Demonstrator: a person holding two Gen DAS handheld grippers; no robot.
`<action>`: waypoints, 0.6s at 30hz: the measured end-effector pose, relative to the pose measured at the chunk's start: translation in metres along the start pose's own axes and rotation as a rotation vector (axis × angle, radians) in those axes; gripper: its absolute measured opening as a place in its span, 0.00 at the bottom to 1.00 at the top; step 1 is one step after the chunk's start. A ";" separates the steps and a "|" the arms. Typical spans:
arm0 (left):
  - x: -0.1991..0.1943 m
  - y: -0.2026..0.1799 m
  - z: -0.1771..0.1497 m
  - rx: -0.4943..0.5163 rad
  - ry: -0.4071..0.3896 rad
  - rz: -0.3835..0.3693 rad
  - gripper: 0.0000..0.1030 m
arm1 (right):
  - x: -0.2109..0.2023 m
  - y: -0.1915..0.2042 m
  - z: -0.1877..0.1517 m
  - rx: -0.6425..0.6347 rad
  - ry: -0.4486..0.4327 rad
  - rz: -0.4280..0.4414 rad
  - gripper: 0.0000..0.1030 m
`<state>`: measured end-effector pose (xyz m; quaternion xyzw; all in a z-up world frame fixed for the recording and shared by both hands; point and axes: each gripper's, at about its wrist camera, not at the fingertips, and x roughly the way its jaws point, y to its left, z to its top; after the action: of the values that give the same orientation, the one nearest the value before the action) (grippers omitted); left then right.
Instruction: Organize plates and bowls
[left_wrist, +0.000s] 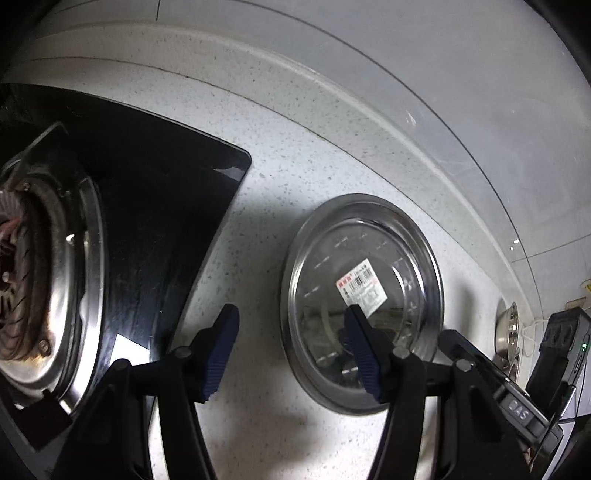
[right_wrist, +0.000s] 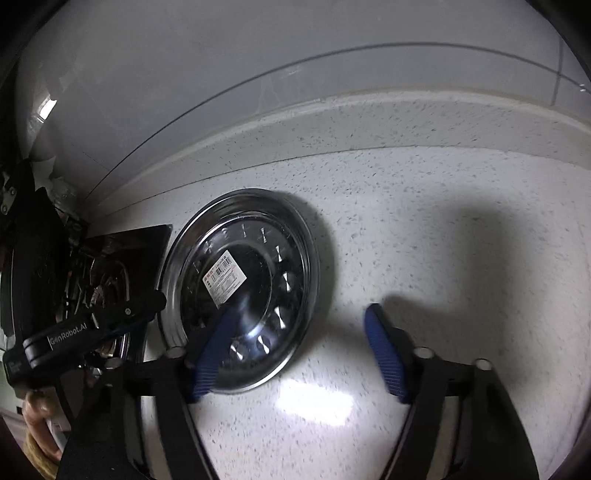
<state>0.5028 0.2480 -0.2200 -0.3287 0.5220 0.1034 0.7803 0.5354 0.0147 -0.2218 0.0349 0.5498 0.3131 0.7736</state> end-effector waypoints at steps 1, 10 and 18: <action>0.004 0.001 0.001 -0.006 0.005 -0.013 0.54 | 0.003 -0.001 0.002 -0.002 0.006 -0.002 0.44; 0.010 0.008 0.005 -0.007 -0.007 -0.042 0.08 | 0.014 0.007 -0.001 -0.042 0.017 -0.066 0.10; -0.028 -0.008 -0.006 0.030 -0.061 -0.049 0.08 | -0.019 0.023 -0.007 -0.065 -0.048 -0.081 0.10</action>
<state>0.4899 0.2432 -0.1938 -0.3265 0.4910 0.0864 0.8030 0.5150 0.0207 -0.1999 -0.0049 0.5216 0.2984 0.7993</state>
